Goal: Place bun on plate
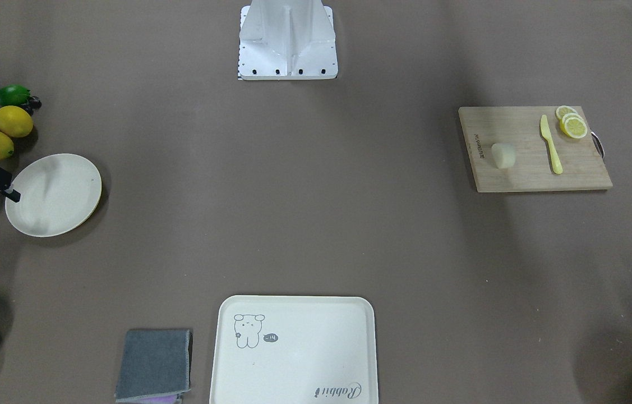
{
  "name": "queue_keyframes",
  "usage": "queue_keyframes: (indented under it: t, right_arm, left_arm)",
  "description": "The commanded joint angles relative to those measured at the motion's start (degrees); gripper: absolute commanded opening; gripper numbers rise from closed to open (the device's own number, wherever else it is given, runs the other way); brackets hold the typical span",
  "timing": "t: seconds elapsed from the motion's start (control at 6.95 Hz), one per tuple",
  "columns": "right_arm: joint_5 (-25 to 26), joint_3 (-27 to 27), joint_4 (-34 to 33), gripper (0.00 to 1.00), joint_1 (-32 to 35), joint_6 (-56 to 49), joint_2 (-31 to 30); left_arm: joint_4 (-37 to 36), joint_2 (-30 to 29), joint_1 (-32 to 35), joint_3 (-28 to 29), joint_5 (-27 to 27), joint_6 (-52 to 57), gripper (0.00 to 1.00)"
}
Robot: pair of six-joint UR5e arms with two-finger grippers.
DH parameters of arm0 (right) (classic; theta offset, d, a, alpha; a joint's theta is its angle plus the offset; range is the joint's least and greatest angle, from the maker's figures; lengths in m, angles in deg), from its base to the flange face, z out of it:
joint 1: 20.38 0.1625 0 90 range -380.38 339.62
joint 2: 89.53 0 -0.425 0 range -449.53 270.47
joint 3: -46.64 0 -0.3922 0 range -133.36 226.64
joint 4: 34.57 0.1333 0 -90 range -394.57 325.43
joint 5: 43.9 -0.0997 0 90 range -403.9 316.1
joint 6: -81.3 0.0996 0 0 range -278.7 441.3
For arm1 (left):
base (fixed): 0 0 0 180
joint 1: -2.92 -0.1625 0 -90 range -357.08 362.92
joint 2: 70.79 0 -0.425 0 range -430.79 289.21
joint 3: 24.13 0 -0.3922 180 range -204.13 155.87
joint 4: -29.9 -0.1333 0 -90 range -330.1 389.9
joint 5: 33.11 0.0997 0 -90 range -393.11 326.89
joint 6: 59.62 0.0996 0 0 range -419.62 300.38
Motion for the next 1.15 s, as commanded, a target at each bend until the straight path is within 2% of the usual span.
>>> queue_keyframes:
  t: [0.0,0.14,0.29,0.58,0.72,1.01]
  right_arm:
    - [-0.1,-0.6,0.0,1.0,-1.4,0.0,-0.3]
    - [-0.1,-0.6,0.1,0.98,-1.5,0.0,-0.4]
    - [0.0,-0.7,0.0,0.8,-1.8,0.1,-0.6]
    - [-0.1,-1.4,0.1,0.07,-1.8,0.0,-0.6]
    - [-0.1,-1.4,0.1,0.0,-1.9,0.0,-0.6]
    - [0.0,-1.3,0.1,0.0,-2.0,0.2,-0.5]
  left_arm:
    - [0.0,-0.2,0.0,0.1,0.0,0.0,0.98]
    - [0.0,-0.3,0.0,0.1,0.0,0.0,0.98]
    - [0.0,-0.4,0.0,0.1,-0.1,0.1,0.98]
    - [0.0,-0.4,0.0,0.2,-0.3,0.2,0.98]
    - [0.0,-0.4,0.0,0.3,-0.3,0.2,0.98]
    - [-0.1,-0.4,0.0,0.3,-0.3,0.1,0.98]
